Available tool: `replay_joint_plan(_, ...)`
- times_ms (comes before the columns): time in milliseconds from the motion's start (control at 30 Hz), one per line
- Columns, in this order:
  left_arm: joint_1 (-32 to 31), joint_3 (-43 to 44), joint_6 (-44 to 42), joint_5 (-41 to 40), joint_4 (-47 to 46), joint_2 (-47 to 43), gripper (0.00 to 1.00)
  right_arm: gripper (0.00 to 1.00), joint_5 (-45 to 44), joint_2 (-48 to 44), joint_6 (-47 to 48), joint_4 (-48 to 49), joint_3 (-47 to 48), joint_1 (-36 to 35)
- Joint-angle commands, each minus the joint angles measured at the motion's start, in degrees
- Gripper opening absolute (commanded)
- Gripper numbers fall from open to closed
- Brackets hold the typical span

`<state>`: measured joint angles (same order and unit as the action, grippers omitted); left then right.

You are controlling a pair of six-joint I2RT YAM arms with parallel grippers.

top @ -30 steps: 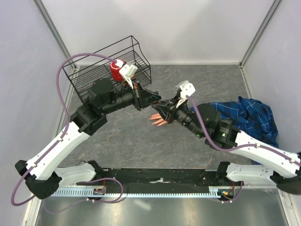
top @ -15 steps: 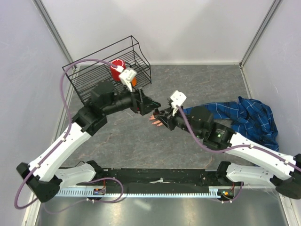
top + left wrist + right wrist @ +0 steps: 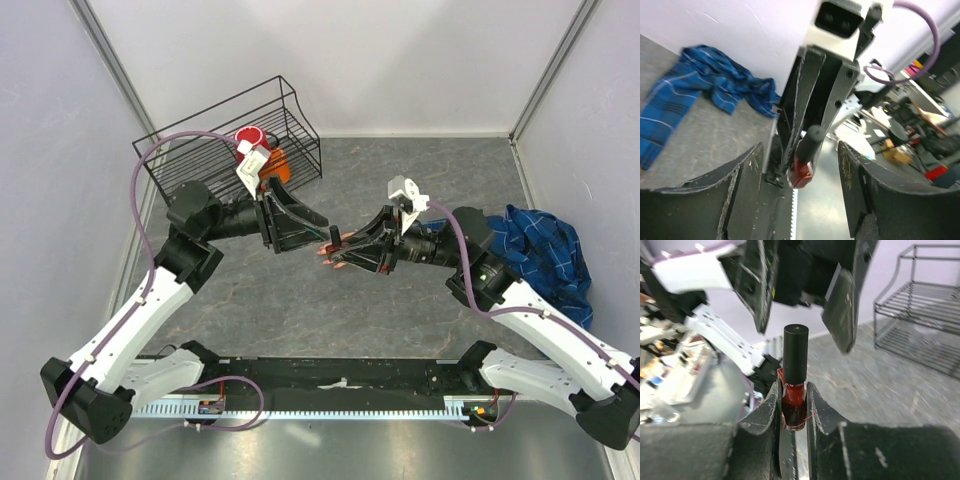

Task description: Paint the nails

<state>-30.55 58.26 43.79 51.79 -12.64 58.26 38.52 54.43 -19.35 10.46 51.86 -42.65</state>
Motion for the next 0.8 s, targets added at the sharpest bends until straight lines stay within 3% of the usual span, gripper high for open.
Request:
replay_joint_plan(0, 0.31, -0.08, 6.31, 6.92, -9.59, 0.1, 0.66, 0.0, 8.58, 1.28, -8.85, 12.92, -1.05, 1.61)
replay_joint_plan(233, 0.22, 0.54, 7.1, 8.24, -10.56, 1.94, 0.66, 0.0, 9.11, 4.01, -10.18, 14.77, -0.44, 1.7)
replay_joint_plan(433, -0.39, 1.24, 7.19, 8.86, -10.82, 3.88, 0.55, 0.0, 8.94, 4.8, -9.56, 14.16, 0.44, 1.7)
replay_joint_plan(533, -0.57, 1.85, 6.92, 9.03, -10.82, 4.4, 0.38, 0.0, 7.45, 5.16, -7.81, 11.36, 1.23, 1.61)
replay_joint_plan(600, -0.83, 2.73, 5.7, 8.59, -10.12, 4.58, 0.15, 0.0, 4.48, 5.42, -4.91, 8.02, 2.19, 1.61)
replay_joint_plan(633, -1.27, 3.26, 4.13, 5.81, -5.77, 4.41, 0.05, 0.0, 2.89, 5.42, -4.12, 4.95, 3.15, 1.52)
replay_joint_plan(667, -1.88, 5.26, -1.81, 3.08, -0.85, 3.62, 0.02, 0.0, -0.08, 5.42, -2.63, 2.57, 3.95, 1.26)
replay_joint_plan(700, -3.02, 7.03, -6.3, -0.77, 4.85, 3.18, 0.02, 0.0, -9.25, 5.42, 1.91, -0.84, 5.09, 0.39)
replay_joint_plan(733, -7.55, 9.48, -11.4, -15.17, 19.96, 3.0, 0.02, 0.0, -18.13, 5.51, 5.43, -9.06, 8.14, -3.54)
replay_joint_plan(767, -10.91, 14.55, -19.28, -24.62, 25.68, 3.17, 0.02, 0.0, -26.92, 5.59, 8.34, -12.88, 9.48, -7.06)
